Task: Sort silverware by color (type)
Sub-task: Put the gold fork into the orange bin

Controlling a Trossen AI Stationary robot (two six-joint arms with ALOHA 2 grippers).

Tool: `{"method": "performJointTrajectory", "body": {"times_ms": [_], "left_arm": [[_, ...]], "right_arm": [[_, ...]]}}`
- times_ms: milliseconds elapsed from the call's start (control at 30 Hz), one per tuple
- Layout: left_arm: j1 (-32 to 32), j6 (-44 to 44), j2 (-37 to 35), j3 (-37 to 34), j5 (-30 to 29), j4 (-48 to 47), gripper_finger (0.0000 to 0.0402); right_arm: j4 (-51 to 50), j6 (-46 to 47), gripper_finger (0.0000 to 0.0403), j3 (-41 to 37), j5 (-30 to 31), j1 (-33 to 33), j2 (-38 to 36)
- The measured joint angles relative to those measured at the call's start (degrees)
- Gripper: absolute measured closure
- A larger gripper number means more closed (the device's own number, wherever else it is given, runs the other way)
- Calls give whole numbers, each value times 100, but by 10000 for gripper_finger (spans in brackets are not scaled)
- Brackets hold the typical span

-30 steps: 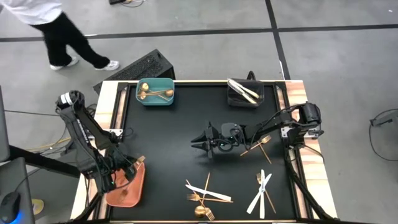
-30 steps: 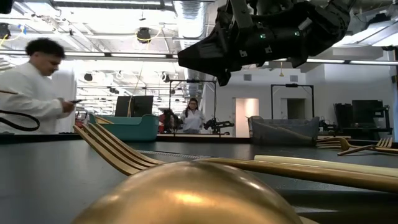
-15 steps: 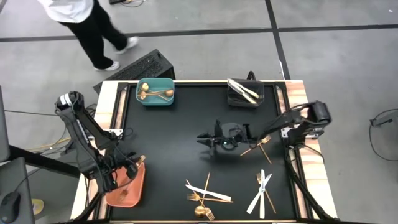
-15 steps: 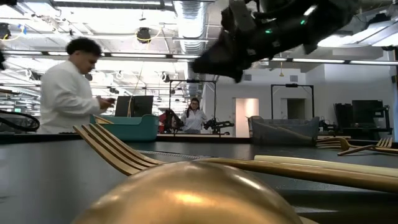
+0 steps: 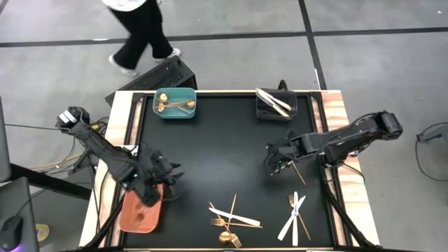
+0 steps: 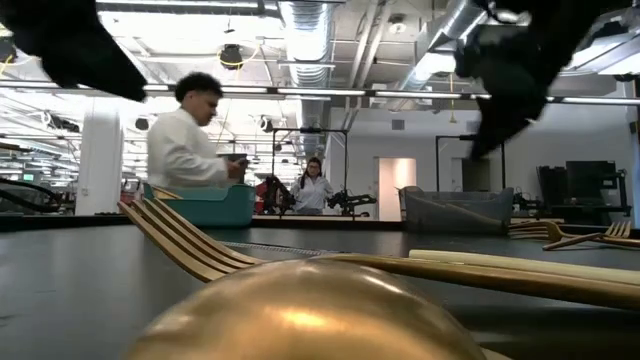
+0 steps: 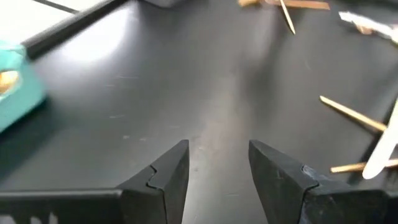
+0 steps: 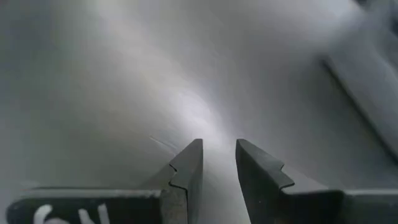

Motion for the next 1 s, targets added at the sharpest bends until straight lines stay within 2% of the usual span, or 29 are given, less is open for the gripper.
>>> {"method": "performJointTrajectory", "body": {"times_ms": [133,300,467,633,833,900,1000], "left_arm": [[769,1513,0,-269,804,1322,249],[1525,2697,2,-440,1231,2202,249],[1984,3342,13,-440,1204,2597,249],[2187,3648,13,-442,745,3065,249],[2410,3929,13,-442,922,3127,249],[2498,3887,15,-442,978,3127,249],[2561,3795,16,-442,984,3147,249]], "right_arm": [[-1311,842,280,-7,98,-285,118],[-2011,1448,280,-54,-142,-564,489],[-1535,1470,280,-568,-656,-593,710],[-1077,1790,280,-1170,-640,-658,762],[-680,1866,283,-1504,-647,-663,726],[-644,1851,295,-1513,-635,-661,727],[-470,1637,335,-1526,-604,-661,665]]}}
